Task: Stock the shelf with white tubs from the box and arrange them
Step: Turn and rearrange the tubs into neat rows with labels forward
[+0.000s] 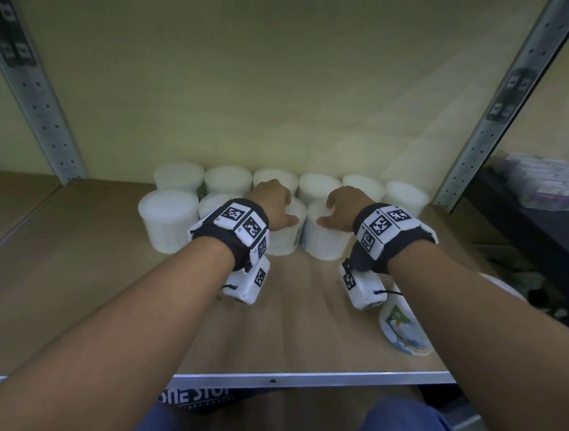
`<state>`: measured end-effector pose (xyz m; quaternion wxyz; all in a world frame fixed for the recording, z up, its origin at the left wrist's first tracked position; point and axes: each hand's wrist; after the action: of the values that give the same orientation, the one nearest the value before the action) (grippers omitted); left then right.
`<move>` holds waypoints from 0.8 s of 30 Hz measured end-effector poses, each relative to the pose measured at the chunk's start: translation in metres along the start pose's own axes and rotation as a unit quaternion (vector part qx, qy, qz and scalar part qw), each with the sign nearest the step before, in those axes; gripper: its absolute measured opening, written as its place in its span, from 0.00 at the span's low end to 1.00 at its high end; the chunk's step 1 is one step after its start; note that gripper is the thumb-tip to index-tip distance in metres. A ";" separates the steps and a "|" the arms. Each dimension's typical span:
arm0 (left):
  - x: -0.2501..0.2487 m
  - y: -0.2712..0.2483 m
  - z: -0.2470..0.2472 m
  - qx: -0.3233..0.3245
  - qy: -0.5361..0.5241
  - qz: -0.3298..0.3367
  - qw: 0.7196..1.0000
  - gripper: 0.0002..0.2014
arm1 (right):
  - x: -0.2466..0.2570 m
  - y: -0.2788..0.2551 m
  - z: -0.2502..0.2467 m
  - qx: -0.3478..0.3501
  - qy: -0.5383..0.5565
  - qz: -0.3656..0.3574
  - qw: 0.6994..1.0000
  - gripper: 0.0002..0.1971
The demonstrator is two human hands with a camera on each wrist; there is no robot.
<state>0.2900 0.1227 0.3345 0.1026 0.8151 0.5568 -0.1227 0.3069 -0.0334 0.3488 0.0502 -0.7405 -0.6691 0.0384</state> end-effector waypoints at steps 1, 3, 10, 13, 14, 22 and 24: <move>0.000 0.000 0.001 0.001 0.003 0.001 1.000 0.26 | -0.001 0.000 0.000 0.002 0.000 -0.002 1.000 0.27; 0.001 0.000 0.002 0.002 0.007 0.001 1.000 0.26 | -0.002 -0.001 -0.002 0.007 0.001 -0.005 1.000 0.26; 0.002 0.001 0.005 0.005 0.018 0.002 1.000 0.26 | -0.007 0.000 -0.006 0.045 0.005 -0.023 0.999 0.26; 0.001 0.000 0.005 0.009 0.021 -0.001 1.000 0.26 | -0.008 0.000 -0.008 0.049 0.005 -0.034 0.998 0.25; 0.000 0.000 0.006 0.010 0.021 -0.002 1.000 0.26 | -0.008 -0.001 -0.008 0.050 0.014 -0.034 0.998 0.24; -0.001 0.000 0.006 0.017 0.025 -0.003 1.000 0.27 | -0.005 -0.005 -0.002 -0.006 -0.012 -0.008 1.000 0.30; -0.001 0.000 0.007 0.016 0.027 -0.003 0.999 0.27 | -0.004 -0.005 0.001 -0.003 -0.018 -0.005 1.000 0.31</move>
<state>0.2889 0.1199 0.3285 0.0736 0.8183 0.5594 -0.1096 0.3018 -0.0373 0.3486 0.0358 -0.7362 -0.6740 0.0494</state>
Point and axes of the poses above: each hand's wrist, its own y-axis towards the middle knuckle, its own z-axis out of the palm, x = y × z, and after that the axes turned 15 degrees about z, right-handed
